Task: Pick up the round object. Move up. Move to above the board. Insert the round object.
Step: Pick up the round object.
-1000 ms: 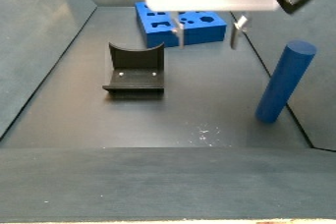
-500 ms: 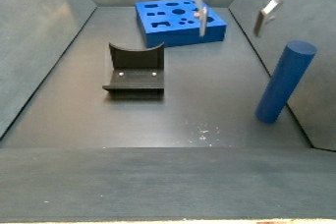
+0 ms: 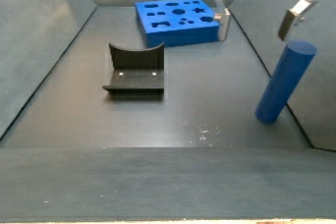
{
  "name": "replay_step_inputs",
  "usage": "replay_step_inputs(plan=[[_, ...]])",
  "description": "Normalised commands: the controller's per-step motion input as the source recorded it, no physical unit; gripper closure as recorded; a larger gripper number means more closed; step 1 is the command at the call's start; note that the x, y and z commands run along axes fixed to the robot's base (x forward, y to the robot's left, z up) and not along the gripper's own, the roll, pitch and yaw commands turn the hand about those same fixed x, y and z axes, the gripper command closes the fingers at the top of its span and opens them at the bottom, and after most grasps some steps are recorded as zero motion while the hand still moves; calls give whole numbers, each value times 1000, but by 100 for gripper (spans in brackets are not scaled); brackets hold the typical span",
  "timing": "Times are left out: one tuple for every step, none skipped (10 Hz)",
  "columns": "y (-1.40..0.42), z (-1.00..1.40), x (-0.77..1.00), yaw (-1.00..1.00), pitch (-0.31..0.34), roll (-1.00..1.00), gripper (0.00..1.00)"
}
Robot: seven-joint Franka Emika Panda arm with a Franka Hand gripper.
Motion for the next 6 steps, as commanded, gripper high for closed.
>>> replay_step_inputs(plan=[[0, 843, -474, -29, -334, 237, 0], [26, 849, -420, 0, -334, 186, 0], [457, 160, -477, 240, -309, -149, 0], [360, -177, -591, 237, -97, -94, 0], [0, 0, -23, 0, -31, 0, 0], [-26, -649, -166, 0, -69, 343, 0]])
